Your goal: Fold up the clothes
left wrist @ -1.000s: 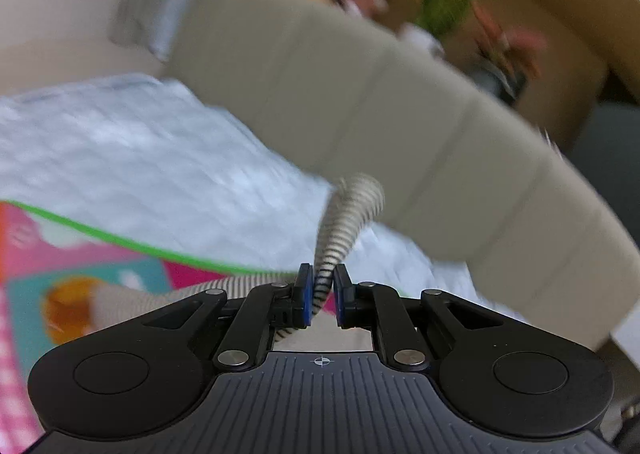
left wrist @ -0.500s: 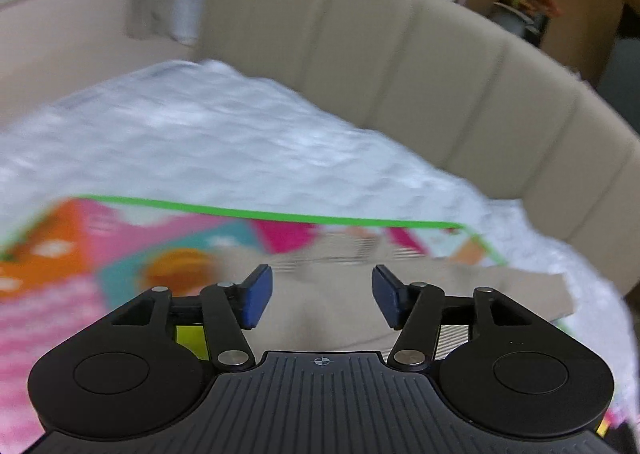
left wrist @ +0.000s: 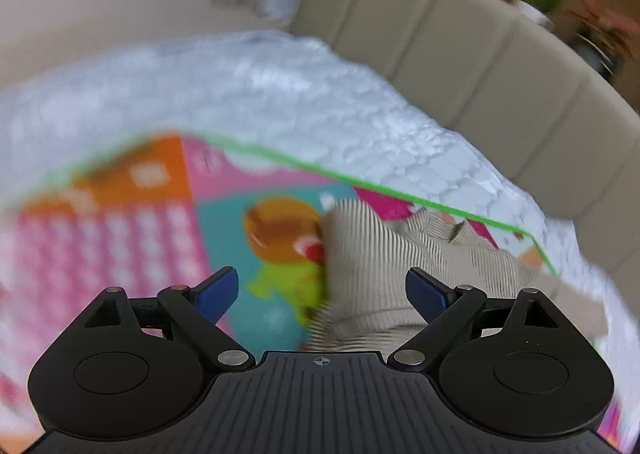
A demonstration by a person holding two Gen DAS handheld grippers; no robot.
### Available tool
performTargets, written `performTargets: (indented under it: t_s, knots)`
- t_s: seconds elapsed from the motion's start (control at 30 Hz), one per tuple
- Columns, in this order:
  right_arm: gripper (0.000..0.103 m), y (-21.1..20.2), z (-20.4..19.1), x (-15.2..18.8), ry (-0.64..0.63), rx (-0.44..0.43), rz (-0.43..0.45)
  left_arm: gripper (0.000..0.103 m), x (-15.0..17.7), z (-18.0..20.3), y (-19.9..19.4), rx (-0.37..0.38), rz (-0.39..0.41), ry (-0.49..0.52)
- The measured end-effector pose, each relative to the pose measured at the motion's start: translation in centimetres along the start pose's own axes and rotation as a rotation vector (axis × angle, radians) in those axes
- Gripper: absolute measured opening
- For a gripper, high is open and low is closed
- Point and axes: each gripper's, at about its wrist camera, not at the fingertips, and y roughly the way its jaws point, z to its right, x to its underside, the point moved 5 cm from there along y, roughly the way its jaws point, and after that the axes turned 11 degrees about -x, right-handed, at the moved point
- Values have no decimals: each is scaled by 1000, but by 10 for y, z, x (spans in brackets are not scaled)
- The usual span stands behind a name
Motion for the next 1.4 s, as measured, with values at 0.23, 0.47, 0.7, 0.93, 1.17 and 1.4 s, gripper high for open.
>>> performTargets:
  t_s: [0.23, 0.47, 0.7, 0.93, 1.17, 1.4]
  knots:
    - [42, 26, 30, -80, -37, 159, 138, 96, 30, 38, 42, 67, -1, 190]
    - [8, 100, 63, -133, 23, 152, 114, 99, 35, 36, 47, 142, 10, 429]
    - [0, 64, 66, -135, -71, 234, 179, 100, 15, 20, 50, 345, -37, 206]
    - [2, 55, 61, -125, -44, 195, 246, 100, 16, 18, 71, 175, -19, 233]
    - [12, 92, 19, -134, -138, 66, 157, 100, -7, 32, 35, 417, 223, 154]
    - [11, 98, 53, -109, -73, 133, 105, 99, 4, 21, 86, 254, 9, 159]
